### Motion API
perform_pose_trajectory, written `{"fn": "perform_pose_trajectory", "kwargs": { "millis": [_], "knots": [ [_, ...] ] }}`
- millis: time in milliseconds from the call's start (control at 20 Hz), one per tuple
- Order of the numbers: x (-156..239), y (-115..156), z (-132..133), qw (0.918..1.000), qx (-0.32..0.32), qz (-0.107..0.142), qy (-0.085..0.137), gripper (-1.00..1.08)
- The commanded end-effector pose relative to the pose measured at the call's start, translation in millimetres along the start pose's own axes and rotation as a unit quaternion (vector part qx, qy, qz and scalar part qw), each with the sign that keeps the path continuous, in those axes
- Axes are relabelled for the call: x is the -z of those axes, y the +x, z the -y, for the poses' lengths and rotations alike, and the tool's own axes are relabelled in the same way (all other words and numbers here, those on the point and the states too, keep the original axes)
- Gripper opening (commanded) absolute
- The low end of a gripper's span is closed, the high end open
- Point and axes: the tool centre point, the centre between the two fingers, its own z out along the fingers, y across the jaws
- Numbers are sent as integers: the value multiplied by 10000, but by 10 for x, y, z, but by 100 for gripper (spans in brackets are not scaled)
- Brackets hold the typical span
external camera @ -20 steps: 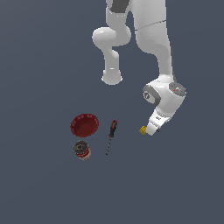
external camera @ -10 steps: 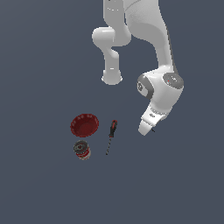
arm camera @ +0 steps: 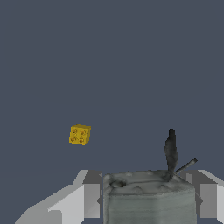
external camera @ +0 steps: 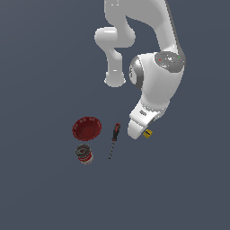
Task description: Pick up a designated object from a clutter of objects.
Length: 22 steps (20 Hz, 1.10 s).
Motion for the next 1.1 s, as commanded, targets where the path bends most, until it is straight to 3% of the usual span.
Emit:
{"fn": "perform_pose_trajectory", "kwargs": {
  "millis": [0,550,1050],
  "knots": [
    [241,-58,-218,10000,6,-2,6,-100],
    [1159,-254,-1100,10000,2,1,0,-100],
    [1660,-342,-1599,10000,-3,6,-7,-100]
  ]
}}
